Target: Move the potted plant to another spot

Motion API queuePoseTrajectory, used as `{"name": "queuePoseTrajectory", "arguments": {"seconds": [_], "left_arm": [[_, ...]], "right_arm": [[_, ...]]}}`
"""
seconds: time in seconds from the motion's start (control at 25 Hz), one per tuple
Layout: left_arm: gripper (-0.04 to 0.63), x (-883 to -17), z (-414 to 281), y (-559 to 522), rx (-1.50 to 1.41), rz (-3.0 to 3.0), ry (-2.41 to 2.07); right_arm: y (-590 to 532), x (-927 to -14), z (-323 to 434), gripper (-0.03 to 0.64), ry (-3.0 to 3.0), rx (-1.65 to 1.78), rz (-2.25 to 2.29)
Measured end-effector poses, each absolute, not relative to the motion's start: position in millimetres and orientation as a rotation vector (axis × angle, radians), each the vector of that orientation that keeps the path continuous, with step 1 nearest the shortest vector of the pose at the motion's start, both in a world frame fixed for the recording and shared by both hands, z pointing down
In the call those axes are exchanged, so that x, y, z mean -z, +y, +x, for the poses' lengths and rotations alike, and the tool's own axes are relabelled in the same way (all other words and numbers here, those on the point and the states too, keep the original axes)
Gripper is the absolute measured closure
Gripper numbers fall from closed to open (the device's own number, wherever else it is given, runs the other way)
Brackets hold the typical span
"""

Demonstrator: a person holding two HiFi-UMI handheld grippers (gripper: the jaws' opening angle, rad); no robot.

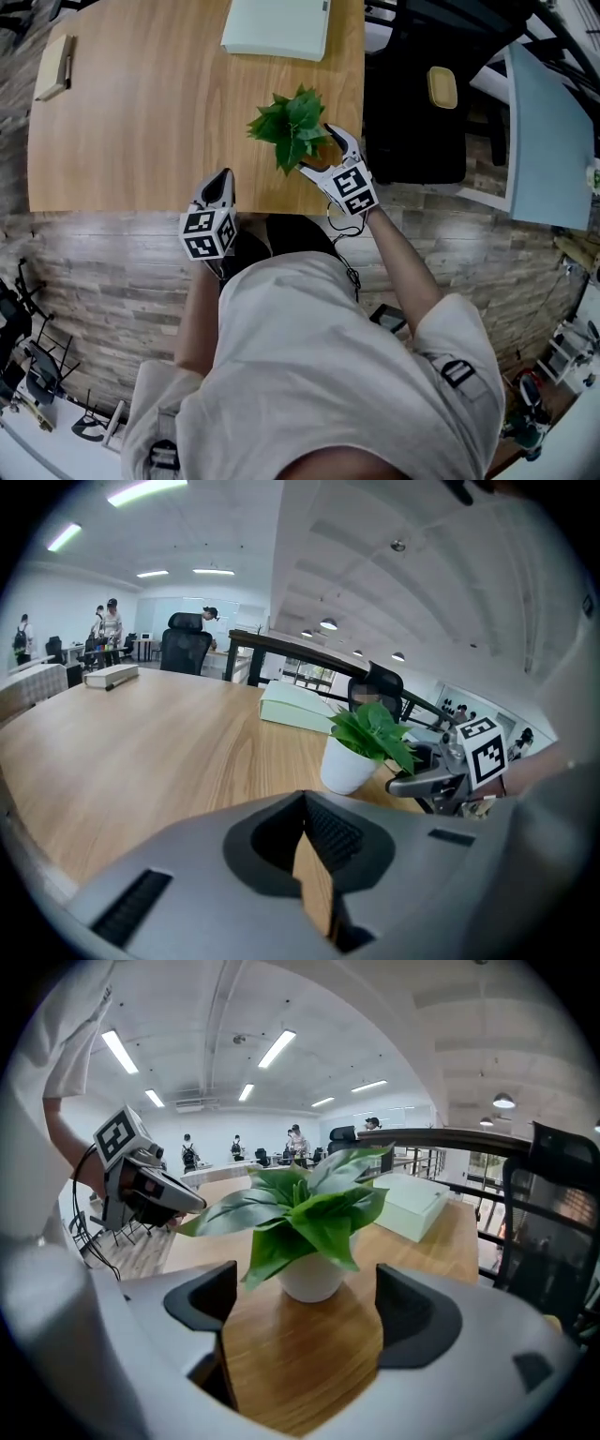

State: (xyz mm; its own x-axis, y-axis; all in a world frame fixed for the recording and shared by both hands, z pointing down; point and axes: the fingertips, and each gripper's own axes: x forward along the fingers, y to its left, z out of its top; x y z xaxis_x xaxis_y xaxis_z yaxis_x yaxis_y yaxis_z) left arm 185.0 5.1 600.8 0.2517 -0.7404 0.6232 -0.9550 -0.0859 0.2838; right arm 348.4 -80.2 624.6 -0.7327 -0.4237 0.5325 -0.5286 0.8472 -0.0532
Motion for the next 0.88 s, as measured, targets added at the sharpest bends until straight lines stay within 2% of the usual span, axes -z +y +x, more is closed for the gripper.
{"name": "queuePoseTrajectory", "arguments": {"seconds": [0.44,0.88], "left_arm": [[0.583,-606.6,167.1,22.1,-0.401,1.794,-1.607],[0.583,-609.8,163.0,20.6,-0.445,1.785,-1.602]], "right_arm": [[-93.0,-642.1,318.1,0.103,-2.560,-0.303,0.708],[-109.0,-649.8,303.9,0.103,-2.592,-0.308,0.781]]}}
